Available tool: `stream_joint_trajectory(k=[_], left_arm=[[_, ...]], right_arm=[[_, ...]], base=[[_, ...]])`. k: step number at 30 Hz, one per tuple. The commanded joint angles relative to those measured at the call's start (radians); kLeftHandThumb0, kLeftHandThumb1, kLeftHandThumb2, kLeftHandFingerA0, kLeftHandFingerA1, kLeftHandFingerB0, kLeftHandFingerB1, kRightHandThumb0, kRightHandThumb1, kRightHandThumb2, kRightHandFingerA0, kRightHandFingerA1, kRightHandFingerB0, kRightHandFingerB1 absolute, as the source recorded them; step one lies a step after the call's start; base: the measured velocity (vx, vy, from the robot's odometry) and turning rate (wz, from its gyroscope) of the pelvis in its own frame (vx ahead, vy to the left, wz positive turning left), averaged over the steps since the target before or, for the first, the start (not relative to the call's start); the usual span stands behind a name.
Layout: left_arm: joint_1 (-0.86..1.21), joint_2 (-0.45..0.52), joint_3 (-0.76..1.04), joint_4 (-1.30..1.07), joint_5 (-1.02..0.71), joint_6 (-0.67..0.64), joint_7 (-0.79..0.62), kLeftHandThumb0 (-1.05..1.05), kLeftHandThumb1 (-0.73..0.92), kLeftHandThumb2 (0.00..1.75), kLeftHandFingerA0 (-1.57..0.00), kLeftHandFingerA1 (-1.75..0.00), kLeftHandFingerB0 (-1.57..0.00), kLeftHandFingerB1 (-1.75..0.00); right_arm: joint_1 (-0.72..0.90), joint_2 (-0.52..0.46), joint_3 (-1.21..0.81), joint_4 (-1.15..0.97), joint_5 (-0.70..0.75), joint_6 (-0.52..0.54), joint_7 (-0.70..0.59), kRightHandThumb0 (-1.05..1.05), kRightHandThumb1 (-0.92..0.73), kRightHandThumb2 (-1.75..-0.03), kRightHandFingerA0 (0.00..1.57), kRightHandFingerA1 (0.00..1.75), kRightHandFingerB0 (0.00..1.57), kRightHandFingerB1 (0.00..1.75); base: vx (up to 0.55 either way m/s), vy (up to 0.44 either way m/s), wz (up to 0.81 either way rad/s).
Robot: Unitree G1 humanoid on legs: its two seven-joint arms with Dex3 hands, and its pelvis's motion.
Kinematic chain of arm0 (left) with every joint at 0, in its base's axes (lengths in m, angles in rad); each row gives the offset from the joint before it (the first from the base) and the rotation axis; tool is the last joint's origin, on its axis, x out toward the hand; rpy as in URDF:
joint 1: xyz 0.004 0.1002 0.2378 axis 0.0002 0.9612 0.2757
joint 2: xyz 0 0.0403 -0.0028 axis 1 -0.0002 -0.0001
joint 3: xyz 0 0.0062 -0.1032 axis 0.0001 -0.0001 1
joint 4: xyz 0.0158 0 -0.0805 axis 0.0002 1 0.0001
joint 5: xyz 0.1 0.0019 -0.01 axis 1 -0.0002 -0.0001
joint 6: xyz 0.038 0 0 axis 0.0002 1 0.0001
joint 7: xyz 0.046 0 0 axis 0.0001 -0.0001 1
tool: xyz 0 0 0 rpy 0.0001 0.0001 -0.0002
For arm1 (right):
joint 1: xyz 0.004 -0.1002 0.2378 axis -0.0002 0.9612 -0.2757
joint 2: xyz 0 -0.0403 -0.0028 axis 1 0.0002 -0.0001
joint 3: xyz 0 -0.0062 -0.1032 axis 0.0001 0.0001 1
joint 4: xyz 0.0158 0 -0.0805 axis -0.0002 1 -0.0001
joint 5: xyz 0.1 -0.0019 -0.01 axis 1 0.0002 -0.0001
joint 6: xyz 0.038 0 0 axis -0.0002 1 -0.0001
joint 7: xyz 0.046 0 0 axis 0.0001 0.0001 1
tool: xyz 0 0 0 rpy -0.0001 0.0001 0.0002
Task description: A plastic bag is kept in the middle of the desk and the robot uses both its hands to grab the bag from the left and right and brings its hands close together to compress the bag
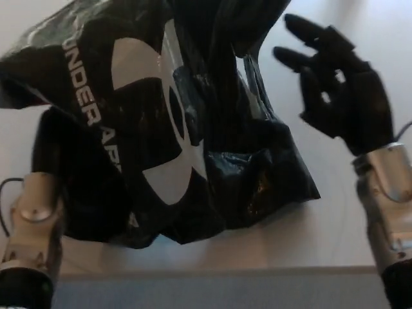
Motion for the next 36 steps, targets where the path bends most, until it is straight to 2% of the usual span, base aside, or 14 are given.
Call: stream_joint_trajectory(k=[1, 4, 5, 8, 11, 12, 20, 21, 23, 30, 31, 34, 35, 36], left_arm=[[0.208, 0.134, 0.17, -0.453, -0.177, -0.102, -0.108, -0.76, 0.75, 1.17, -0.03, -0.44, -0.02, -0.3], [0.289, 0.156, 0.23, -0.649, -0.195, -0.09, -0.094, -0.77, 0.76, 1.16, -0.03, -0.44, 0.0, -0.3], [0.322, 0.161, 0.248, -0.709, -0.202, -0.08, -0.093, -0.84, 0.81, 1.17, -0.1, -0.42, -0.01, -0.25], [0.43, 0.17, 0.301, -0.844, -0.246, -0.072, -0.117, -0.78, 0.78, 1.13, -0.09, -0.47, -0.05, -0.35], [0.545, 0.153, 0.333, -0.955, -0.297, -0.062, -0.139, -0.79, 0.92, 0.75, -0.21, -0.37, -0.12, -0.27], [0.589, 0.142, 0.339, -0.99, -0.313, -0.064, -0.146, -0.81, 0.92, 0.74, -0.22, -0.37, -0.14, -0.28], [0.759, 0.061, 0.323, -1.094, -0.335, -0.133, -0.158, -0.79, 0.92, 0.73, -0.21, -0.35, -0.15, -0.27], [0.78, 0.025, 0.324, -1.101, -0.31, -0.179, -0.138, -0.8, 0.92, 0.7, -0.22, -0.35, -0.16, -0.26], [0.8, -0.004, 0.326, -1.095, -0.283, -0.229, -0.13, -0.79, 0.92, 0.7, -0.22, -0.34, -0.16, -0.26], [0.868, -0.038, 0.328, -1.026, -0.274, -0.254, -0.153, -0.8, 0.92, 0.72, -0.21, -0.35, -0.15, -0.27], [0.86, -0.034, 0.319, -1.019, -0.266, -0.231, -0.151, -0.36, 0.52, 1.12, 0.0, -0.48, 0.0, -0.48], [0.831, -0.021, 0.298, -0.995, -0.273, -0.185, -0.162, -0.36, 0.51, 1.11, 0.0, -0.49, 0.0, -0.49], [0.81, -0.019, 0.297, -0.976, -0.262, -0.194, -0.16, -0.83, 0.81, 1.15, -0.13, -0.48, 0.0, -0.36], [0.783, -0.016, 0.296, -0.952, -0.248, -0.205, -0.157, -0.83, 0.81, 1.15, -0.13, -0.48, 0.0, -0.36]], right_arm=[[0.159, -0.21, -0.138, -0.294, -0.068, -0.045, -0.015, -0.83, -0.67, -1.07, 0.08, 0.46, 0.06, 0.39], [0.242, -0.262, -0.193, -0.4, -0.045, -0.039, 0.012, -0.93, -0.73, -1.1, 0.07, 0.45, 0.05, 0.38], [0.275, -0.273, -0.211, -0.431, -0.022, -0.045, 0.028, -0.38, -0.42, -1.04, 0.01, 0.51, 0.0, 0.48], [0.379, -0.298, -0.261, -0.519, 0.042, -0.071, 0.069, -0.38, -0.43, -1.05, 0.02, 0.51, 0.0, 0.48], [0.473, -0.279, -0.289, -0.592, 0.049, -0.123, 0.062, -0.37, -0.47, -1.08, 0.03, 0.51, 0.0, 0.49], [0.51, -0.269, -0.297, -0.619, 0.052, -0.144, 0.06, -0.89, -0.74, -1.08, 0.07, 0.47, 0.03, 0.39], [0.726, -0.119, -0.236, -0.715, 0.025, -0.328, 0.008, -0.85, -0.71, -1.09, 0.11, 0.48, 0.0, 0.35], [0.746, -0.091, -0.235, -0.698, -0.01, -0.392, -0.01, -0.83, -0.91, -0.68, 0.12, 0.29, 0.08, 0.21], [0.771, -0.074, -0.233, -0.686, -0.037, -0.449, -0.016, -0.82, -0.71, -1.11, 0.07, 0.32, 0.06, 0.22], [0.849, -0.107, -0.168, -0.655, -0.009, -0.483, 0.043, -0.95, -0.75, -1.1, 0.07, 0.12, 0.07, 0.1], [0.852, -0.113, -0.158, -0.655, -0.003, -0.473, 0.048, -0.9, -0.73, -1.11, 0.01, 0.11, 0.0, 0.12], [0.863, -0.117, -0.141, -0.663, -0.005, -0.455, 0.046, -0.91, -0.72, -1.11, 0.01, 0.11, 0.01, 0.11], [0.865, -0.119, -0.133, -0.666, 0.0, -0.451, 0.047, -0.86, -0.86, -0.66, 0.0, 0.25, 0.0, 0.18], [0.866, -0.12, -0.124, -0.669, 0.006, -0.446, 0.049, -0.86, -0.86, -0.66, 0.0, 0.25, 0.0, 0.18]], base=[[0.0, 0.0, 0.0], [0.0, 0.0, 0.0], [0.0, 0.0, 0.0], [0.0, 0.0, 0.0], [0.0, 0.0, 0.0], [0.0, 0.0, 0.0], [0.0, 0.0, 0.0], [0.0, 0.0, 0.0], [0.0, 0.0, 0.0], [0.0, 0.0, 0.0], [0.0, 0.0, 0.0], [0.0, 0.0, 0.0], [0.0, 0.0, 0.0], [0.0, 0.0, 0.0]])
